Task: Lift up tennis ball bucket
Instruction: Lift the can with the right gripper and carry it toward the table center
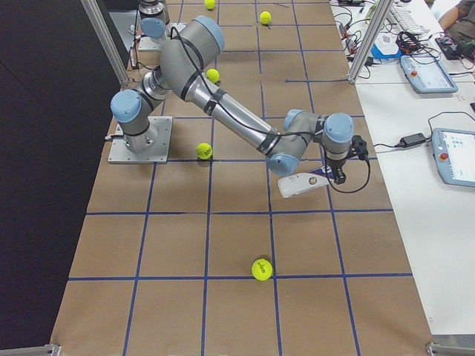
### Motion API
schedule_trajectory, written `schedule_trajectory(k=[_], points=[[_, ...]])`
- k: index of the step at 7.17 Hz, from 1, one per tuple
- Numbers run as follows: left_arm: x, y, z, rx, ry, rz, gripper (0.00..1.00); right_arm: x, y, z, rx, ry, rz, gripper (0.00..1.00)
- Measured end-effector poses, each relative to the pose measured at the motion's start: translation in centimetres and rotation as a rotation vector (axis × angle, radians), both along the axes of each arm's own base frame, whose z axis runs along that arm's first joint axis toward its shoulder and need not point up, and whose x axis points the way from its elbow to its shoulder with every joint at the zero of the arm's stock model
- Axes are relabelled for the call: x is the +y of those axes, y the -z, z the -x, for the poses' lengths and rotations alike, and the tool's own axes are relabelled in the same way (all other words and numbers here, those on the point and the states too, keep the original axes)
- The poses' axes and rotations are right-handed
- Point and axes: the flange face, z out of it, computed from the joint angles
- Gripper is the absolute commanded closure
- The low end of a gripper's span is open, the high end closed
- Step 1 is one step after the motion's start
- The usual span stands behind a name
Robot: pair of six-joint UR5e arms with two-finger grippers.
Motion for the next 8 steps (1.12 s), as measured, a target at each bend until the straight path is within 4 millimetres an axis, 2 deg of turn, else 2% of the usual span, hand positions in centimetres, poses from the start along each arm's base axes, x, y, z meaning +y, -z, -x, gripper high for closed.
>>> schedule_trajectory(k=[1, 2, 3, 5, 7, 8], points=[[0.0, 0.0, 0.0, 0.000, 0.000, 0.000, 0.00, -0.7, -2.1, -6.5, 0.019, -0.092, 0.011, 0.67], [0.0, 0.0, 0.0, 0.000, 0.000, 0.000, 0.00, -1.1, -3.9, -14.0, 0.042, -0.212, 0.018, 0.68], [0.0, 0.0, 0.0, 0.000, 0.000, 0.000, 0.00, -1.0, -4.5, -21.5, 0.059, -0.341, 0.023, 0.68], [0.0, 0.0, 0.0, 0.000, 0.000, 0.000, 0.00, 0.8, -3.8, -36.2, 0.102, -0.651, 0.042, 0.70], [0.0, 0.0, 0.0, 0.000, 0.000, 0.000, 0.00, 5.1, -1.8, -48.3, 0.205, -0.868, 0.040, 0.73], [0.0, 0.0, 0.0, 0.000, 0.000, 0.000, 0.00, 7.4, -0.7, -53.3, 0.252, -0.914, 0.041, 0.73]])
